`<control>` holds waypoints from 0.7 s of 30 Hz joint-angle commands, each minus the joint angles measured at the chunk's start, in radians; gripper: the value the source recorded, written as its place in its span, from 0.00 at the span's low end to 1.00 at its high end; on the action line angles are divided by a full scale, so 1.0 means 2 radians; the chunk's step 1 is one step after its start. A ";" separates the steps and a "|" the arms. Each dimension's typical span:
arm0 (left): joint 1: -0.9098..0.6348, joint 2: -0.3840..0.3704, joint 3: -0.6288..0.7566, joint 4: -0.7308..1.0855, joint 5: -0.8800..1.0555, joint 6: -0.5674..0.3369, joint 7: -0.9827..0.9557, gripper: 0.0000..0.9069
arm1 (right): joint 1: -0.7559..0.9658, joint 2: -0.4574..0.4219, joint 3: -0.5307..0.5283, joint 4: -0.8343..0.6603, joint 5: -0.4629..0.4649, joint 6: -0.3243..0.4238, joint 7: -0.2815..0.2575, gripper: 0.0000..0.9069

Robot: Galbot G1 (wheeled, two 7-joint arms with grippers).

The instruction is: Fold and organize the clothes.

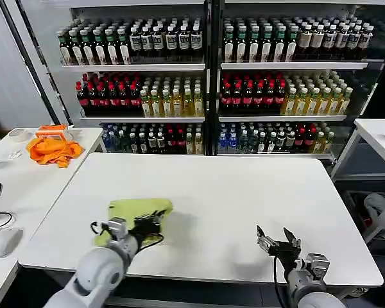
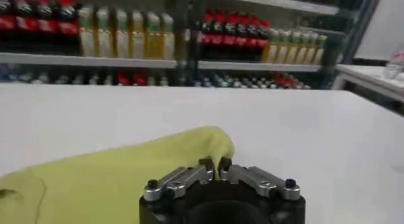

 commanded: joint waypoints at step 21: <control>0.001 -0.087 -0.011 0.017 0.028 -0.155 0.007 1.00 | 0.139 0.006 -0.140 -0.070 0.023 0.002 0.006 1.00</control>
